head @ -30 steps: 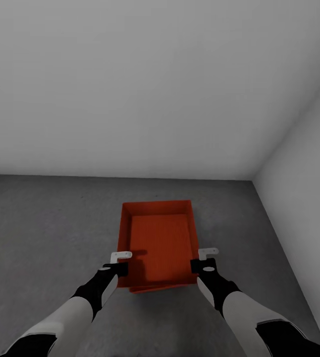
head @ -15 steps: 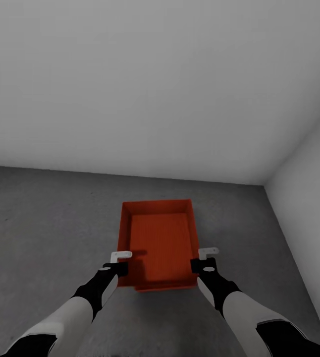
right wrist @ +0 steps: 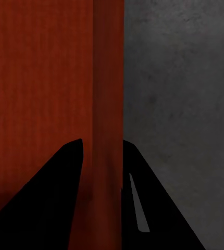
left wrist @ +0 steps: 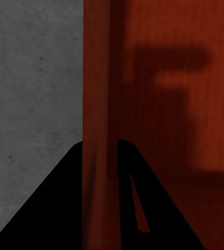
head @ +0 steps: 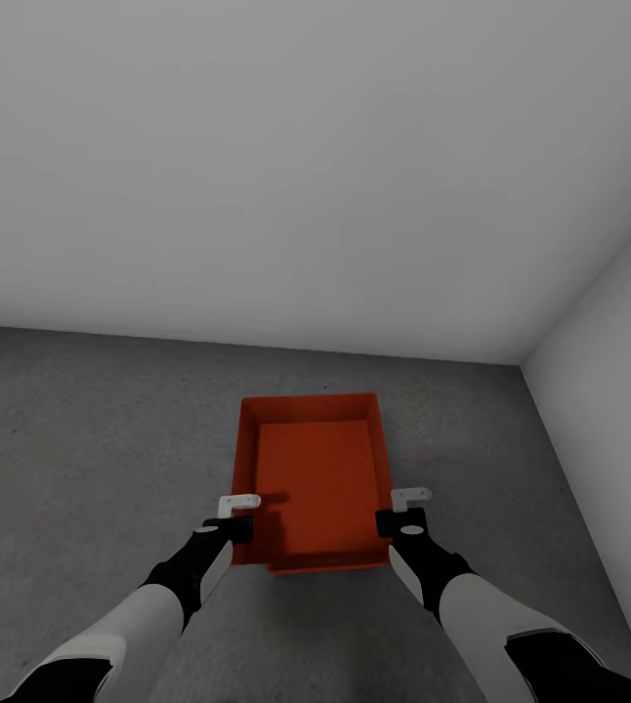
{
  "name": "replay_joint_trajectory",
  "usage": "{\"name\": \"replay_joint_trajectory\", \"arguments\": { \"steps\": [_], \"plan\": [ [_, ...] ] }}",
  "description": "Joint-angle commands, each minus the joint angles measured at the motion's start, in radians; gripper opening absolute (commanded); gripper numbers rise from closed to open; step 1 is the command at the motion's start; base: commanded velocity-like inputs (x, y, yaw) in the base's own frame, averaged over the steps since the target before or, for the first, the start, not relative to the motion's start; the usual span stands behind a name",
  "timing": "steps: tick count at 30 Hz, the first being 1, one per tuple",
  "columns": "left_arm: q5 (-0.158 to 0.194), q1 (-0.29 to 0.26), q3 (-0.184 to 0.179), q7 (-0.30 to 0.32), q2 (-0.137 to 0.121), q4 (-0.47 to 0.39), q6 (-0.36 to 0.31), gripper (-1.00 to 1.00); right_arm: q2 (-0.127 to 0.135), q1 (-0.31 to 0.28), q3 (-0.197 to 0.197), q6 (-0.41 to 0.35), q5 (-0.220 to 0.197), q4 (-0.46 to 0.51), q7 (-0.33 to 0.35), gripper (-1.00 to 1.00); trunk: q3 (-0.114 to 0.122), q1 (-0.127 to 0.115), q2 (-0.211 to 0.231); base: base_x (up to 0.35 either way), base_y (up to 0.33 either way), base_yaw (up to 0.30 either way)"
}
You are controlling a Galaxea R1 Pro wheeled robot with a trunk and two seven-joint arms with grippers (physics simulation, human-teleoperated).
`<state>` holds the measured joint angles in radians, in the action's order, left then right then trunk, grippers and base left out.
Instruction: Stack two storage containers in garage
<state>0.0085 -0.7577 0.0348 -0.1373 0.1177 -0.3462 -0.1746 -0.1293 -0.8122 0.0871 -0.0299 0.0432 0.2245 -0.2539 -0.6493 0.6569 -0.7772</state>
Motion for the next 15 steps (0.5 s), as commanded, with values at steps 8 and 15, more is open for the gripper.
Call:
{"name": "replay_joint_trajectory", "arguments": {
  "steps": [8,15],
  "plan": [
    [-0.012,0.0,-0.015,-0.005,-0.032,-0.004,0.002,-1.0,0.004,-0.001,0.006,-0.03,-0.007,-0.004,-0.004,-1.0,-0.004,0.004,-0.008,0.0,0.0,0.0],
    [-0.012,0.0,-0.013,-0.004,-0.032,-0.004,0.001,-1.0,0.004,-0.001,0.006,-0.03,-0.007,-0.004,-0.004,-1.0,-0.026,0.031,-0.057,0.0,0.0,0.0]
  ]
}}
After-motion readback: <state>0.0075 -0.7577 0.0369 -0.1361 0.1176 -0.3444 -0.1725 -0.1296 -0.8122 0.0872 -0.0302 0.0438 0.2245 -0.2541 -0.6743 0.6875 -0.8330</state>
